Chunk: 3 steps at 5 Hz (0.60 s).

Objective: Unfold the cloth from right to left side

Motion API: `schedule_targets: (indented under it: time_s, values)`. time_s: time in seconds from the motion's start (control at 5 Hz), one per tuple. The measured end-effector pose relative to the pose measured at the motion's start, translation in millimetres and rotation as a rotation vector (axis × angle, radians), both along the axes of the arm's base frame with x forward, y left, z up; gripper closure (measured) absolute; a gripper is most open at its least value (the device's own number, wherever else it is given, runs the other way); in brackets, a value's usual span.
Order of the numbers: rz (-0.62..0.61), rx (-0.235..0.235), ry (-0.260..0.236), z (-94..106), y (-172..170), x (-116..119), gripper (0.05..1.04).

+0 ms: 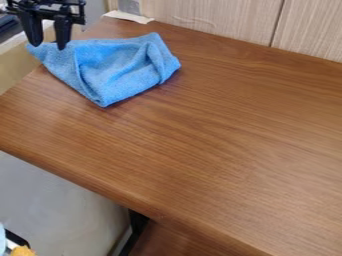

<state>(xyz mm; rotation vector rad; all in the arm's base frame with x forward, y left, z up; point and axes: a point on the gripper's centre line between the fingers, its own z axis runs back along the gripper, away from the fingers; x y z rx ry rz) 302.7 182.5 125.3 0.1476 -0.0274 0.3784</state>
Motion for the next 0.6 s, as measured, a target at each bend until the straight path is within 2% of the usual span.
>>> schedule_targets:
  time_s: [0.2, 0.4, 0.6]
  values:
    - [-0.041, 0.009, -0.003, 2.8, -10.0, 5.8, 0.088]
    - [-0.084, 0.034, -0.045, 19.0, -21.3, 10.6, 0.079]
    - [-0.129, 0.002, -0.059, 19.8, -27.6, 13.0, 0.083]
